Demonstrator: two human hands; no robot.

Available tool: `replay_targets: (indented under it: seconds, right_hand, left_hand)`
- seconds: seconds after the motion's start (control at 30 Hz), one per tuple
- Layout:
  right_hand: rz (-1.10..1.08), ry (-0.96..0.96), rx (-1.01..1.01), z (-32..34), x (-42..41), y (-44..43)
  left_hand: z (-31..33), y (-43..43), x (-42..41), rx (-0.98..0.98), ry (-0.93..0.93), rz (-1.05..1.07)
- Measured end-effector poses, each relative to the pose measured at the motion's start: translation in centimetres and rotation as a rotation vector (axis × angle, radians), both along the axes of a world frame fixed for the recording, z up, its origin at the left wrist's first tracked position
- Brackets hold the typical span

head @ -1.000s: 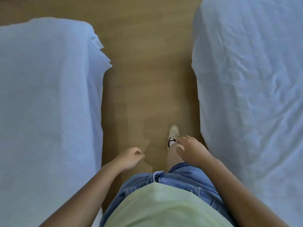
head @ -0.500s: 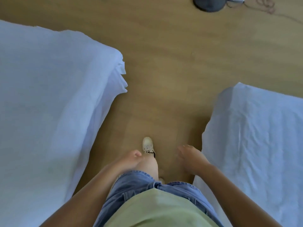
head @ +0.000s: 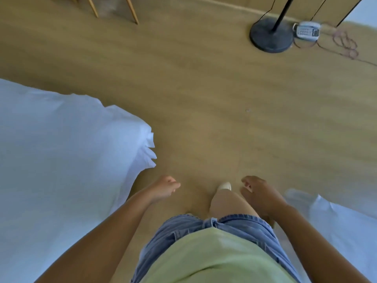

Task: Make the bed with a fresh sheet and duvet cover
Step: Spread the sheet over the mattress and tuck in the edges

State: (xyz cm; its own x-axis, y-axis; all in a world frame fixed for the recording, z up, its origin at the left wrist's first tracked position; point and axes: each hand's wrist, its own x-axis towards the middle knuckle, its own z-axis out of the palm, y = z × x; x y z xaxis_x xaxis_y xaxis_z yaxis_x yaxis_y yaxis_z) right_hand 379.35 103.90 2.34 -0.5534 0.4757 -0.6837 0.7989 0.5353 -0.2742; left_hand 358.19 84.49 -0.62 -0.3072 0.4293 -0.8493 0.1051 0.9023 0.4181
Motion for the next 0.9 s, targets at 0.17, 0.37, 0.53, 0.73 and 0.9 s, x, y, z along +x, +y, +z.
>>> replay_targets:
  seconds: [0.17,0.37,0.53,0.73,0.9]
  right_hand:
    - [0.056,0.015,-0.05,-2.1,-10.0,11.8]
    - [0.321,-0.033,-0.092,-1.0,-26.4,24.6]
    - [0.52,-0.058,-0.101,-0.7,-42.2,29.5]
    - [0.68,-0.044,-0.112,-2.0,-63.2,30.3]
    - [0.764,-0.023,-0.082,-0.2,-81.3,30.8]
  left_hand:
    - [-1.7,9.7,-8.2,0.028,0.022,0.147]
    - [-0.3,21.0,-18.4,0.059,0.041,0.316]
    - [0.1,24.8,-28.8,0.079,0.122,0.471]
    - [-1.4,24.6,-45.5,0.067,0.141,0.759]
    - [0.3,24.2,-60.5,0.086,0.114,0.873]
